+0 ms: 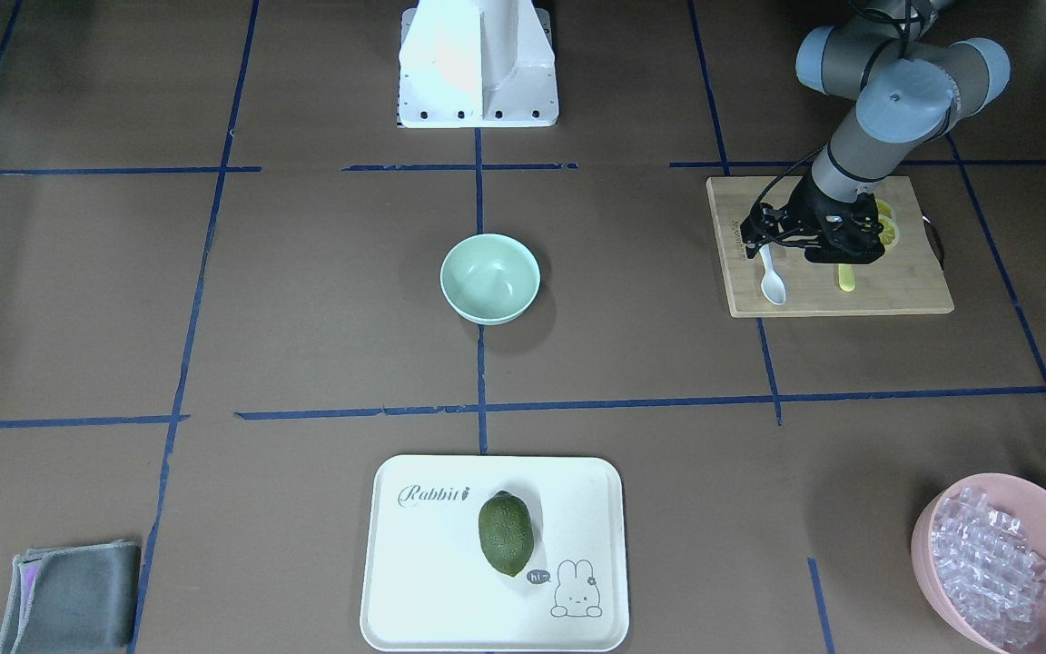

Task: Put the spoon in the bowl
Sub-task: 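Lower the left gripper and grasp the white spoon's handle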

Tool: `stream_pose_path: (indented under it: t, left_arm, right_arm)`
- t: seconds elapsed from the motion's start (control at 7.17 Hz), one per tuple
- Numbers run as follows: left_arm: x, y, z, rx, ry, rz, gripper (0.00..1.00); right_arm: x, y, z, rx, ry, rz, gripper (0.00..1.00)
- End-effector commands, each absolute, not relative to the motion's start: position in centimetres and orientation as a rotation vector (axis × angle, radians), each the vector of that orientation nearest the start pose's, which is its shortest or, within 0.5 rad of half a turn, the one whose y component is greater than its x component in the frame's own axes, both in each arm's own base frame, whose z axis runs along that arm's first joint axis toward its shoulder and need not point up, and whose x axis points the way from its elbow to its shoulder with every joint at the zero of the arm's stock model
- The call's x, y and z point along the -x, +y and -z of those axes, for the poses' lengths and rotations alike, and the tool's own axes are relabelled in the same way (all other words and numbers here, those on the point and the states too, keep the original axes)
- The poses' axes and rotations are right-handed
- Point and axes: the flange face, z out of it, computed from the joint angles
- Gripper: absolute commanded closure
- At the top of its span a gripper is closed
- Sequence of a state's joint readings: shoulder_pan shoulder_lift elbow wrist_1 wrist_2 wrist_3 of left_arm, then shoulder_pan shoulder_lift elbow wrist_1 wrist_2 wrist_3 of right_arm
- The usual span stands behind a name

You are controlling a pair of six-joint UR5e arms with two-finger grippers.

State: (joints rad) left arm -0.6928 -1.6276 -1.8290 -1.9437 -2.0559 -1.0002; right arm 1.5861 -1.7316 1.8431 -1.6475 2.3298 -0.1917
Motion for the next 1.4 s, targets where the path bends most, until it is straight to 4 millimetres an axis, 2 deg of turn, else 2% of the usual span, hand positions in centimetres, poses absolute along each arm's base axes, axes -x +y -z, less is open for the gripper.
stream_pose_path:
  t: [0.0,0.56,0.7,1.12,1.26]
  left_arm:
    - [-36.03,-40.17,-46.73,-0.020,0.821,-0.068,0.00]
    - [-36.02,-40.29,-47.06,-0.017,0.815,-0.064,0.01]
    - [-36.02,-40.27,-47.08,-0.015,0.814,-0.064,0.10]
    - [-36.00,-40.25,-47.30,-0.009,0.808,-0.061,0.79]
    - [-35.95,-40.21,-47.28,-0.010,0.809,-0.061,0.91]
  right_arm:
    - [-7.13,-42.12,-60.99,-0.105,-0.752,0.178,0.00]
    - [-7.13,-42.06,-61.04,-0.105,-0.752,0.178,0.00]
    - [-7.13,-42.06,-61.04,-0.105,-0.752,0.178,0.00]
    - [-7.13,-42.06,-60.97,-0.106,-0.752,0.179,0.00]
    - [-7.13,-42.13,-60.90,-0.107,-0.752,0.179,0.00]
